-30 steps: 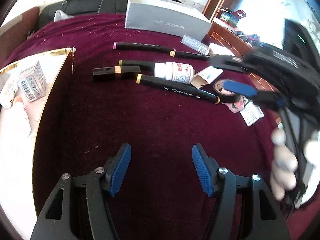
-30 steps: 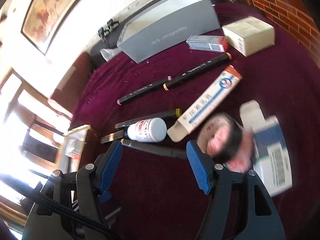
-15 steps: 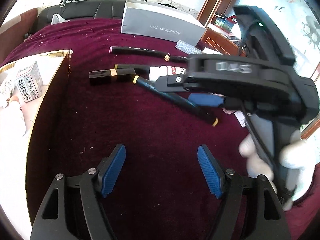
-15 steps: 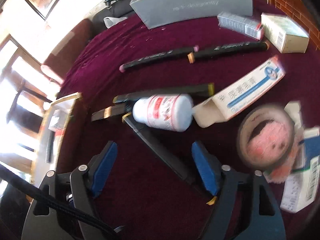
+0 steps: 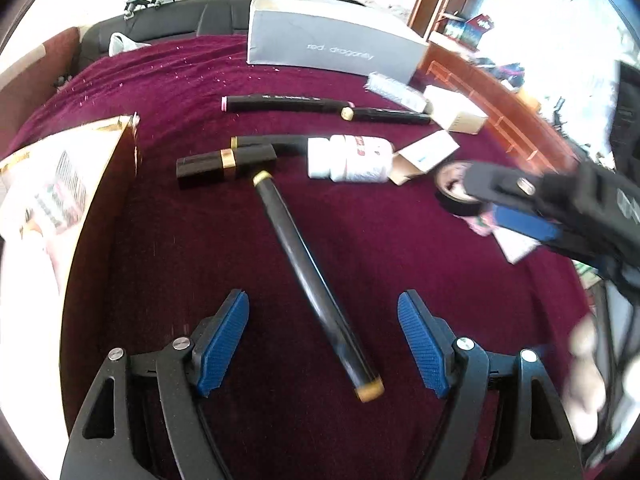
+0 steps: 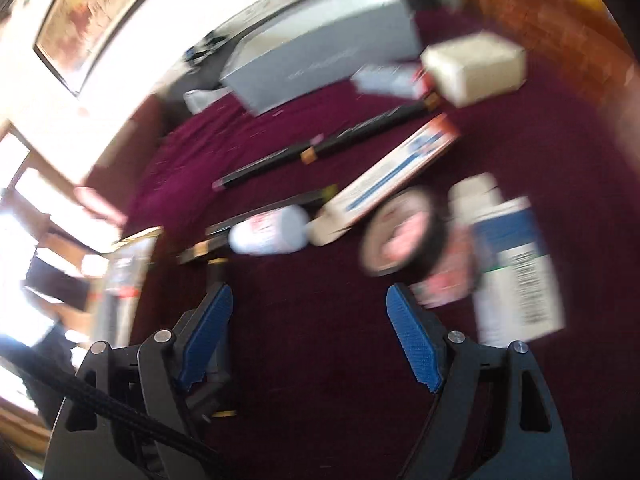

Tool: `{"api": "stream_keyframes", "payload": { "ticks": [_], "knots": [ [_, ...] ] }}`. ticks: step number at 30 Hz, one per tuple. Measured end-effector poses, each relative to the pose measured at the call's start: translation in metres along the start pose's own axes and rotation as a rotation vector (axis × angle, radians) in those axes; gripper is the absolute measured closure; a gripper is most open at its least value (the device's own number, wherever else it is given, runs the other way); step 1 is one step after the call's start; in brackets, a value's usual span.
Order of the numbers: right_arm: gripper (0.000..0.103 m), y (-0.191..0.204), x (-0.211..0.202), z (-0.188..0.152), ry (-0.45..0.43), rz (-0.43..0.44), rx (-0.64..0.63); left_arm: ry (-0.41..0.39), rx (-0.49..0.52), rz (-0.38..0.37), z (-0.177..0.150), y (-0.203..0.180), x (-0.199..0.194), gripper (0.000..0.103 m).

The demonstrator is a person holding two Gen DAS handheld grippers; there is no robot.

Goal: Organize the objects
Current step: 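Move both tools back over the markers, tape roll and boxes on the table, then grasp the gold-banded black marker with the left tool while the right tool grasps the blue barcode box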

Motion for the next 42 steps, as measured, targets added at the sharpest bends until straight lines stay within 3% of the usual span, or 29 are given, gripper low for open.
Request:
{"api": "stream_keyframes", "payload": {
  "ticks": [6, 7, 8, 10, 12, 20, 33, 39, 42],
  "knots": [
    [0.023, -0.007, -0.022, 0.018, -0.116, -0.181, -0.112, 0.001, 0.075, 0.068, 0.006, -0.006, 0.017, 0.033],
    [0.023, -0.004, -0.023, 0.023, -0.127, -0.193, -0.126, -0.004, 0.088, 0.074, 0.006, -0.006, 0.017, 0.04],
    [0.023, -0.002, -0.026, 0.025, -0.138, -0.201, -0.143, -0.015, 0.108, 0.082, 0.005, -0.006, 0.016, 0.056],
    [0.023, 0.001, -0.028, 0.025, -0.148, -0.224, -0.172, -0.029, 0.154, 0.097, 0.005, -0.006, 0.013, 0.081],
    [0.023, 0.0, -0.03, 0.024, -0.154, -0.241, -0.198, -0.015, 0.129, 0.065, 0.004, -0.003, 0.01, 0.092],
    [0.023, -0.001, -0.035, 0.02, -0.154, -0.276, -0.246, 0.004, 0.09, 0.017, -0.008, 0.003, -0.005, 0.092],
    [0.023, -0.021, -0.029, 0.02, -0.112, -0.349, -0.273, -0.04, 0.115, 0.028, -0.011, 0.001, -0.008, 0.092],
    [0.023, -0.068, -0.039, 0.032, -0.068, -0.168, 0.006, -0.057, 0.111, 0.029, -0.011, 0.001, -0.008, 0.092],
    [0.023, -0.087, -0.042, 0.036, -0.048, -0.128, 0.078, -0.06, 0.104, 0.026, -0.01, 0.001, -0.008, 0.092]
  ]
}}
Point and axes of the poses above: each gripper's, at about its wrist camera, not at the fingertips, and x roughly the way its jaws point, y to its left, z to its top, the point moved 9 cm from there along x, roughly the way its jaws point, and after that the axes turned 11 degrees about -y, right-handed, at the moved point
